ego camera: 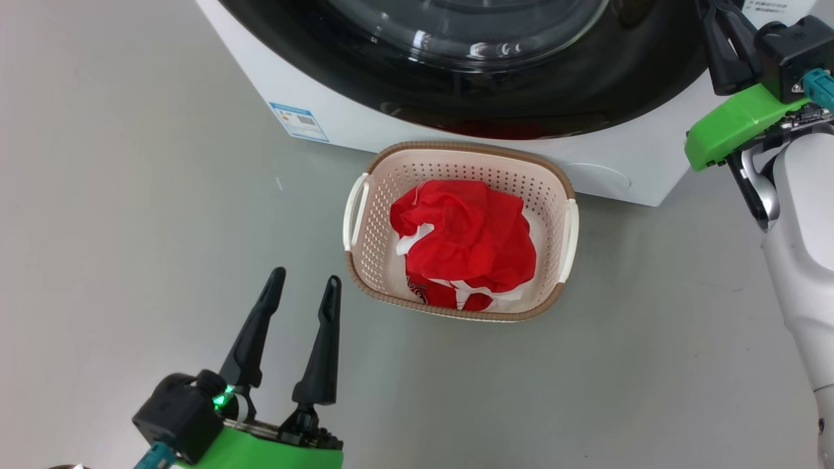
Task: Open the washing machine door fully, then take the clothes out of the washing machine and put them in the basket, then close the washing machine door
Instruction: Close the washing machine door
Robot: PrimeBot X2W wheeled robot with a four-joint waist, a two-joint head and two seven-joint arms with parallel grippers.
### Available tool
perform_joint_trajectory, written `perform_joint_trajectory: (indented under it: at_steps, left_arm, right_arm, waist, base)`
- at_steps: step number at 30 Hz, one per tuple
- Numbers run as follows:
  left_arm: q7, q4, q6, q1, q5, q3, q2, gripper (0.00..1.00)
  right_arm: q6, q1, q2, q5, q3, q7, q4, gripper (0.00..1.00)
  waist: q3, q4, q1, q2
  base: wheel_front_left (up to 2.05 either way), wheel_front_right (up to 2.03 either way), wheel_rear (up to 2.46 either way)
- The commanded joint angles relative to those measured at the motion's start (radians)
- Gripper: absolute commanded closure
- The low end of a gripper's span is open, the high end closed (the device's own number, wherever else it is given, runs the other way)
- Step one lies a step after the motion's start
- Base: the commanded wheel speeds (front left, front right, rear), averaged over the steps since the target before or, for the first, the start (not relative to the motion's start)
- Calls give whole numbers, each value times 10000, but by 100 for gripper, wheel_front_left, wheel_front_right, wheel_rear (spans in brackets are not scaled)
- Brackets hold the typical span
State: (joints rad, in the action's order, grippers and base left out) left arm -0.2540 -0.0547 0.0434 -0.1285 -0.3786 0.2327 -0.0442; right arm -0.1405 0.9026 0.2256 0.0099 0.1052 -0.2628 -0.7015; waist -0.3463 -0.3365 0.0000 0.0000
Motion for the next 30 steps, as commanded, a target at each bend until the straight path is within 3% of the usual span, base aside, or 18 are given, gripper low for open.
perform_joint_trajectory:
  at_steps: [1,15,19,26,30]
  left_arm:
    - [-78,-193,-54,-199,38,-283,-61,0]
    - [-78,-274,28,-164,318,-313,-61,0]
    - [-78,-273,5,-137,349,-371,-61,0]
    - [-78,-174,-150,-55,409,-515,-61,0]
    - [-78,15,-174,-9,616,-578,-62,0]
  right_arm:
    - [98,-34,-29,30,-46,10,337,100]
    - [98,-1918,-574,398,479,10,1746,98]
    - [98,-2694,-717,430,571,10,2252,78]
    - [98,-4065,-979,366,344,10,3282,50]
    - [98,-4808,-1149,291,10,10,3945,25]
  waist:
    - [38,66,0,0]
    - [541,1008,0,0]
    - [732,1348,0,0]
    - [1064,2004,0,0]
    - [1275,2373,0,0]
  base:
    - [0,0,0]
    - [0,0,0]
    - [0,0,0]
    - [0,0,0]
    - [0,0,0]
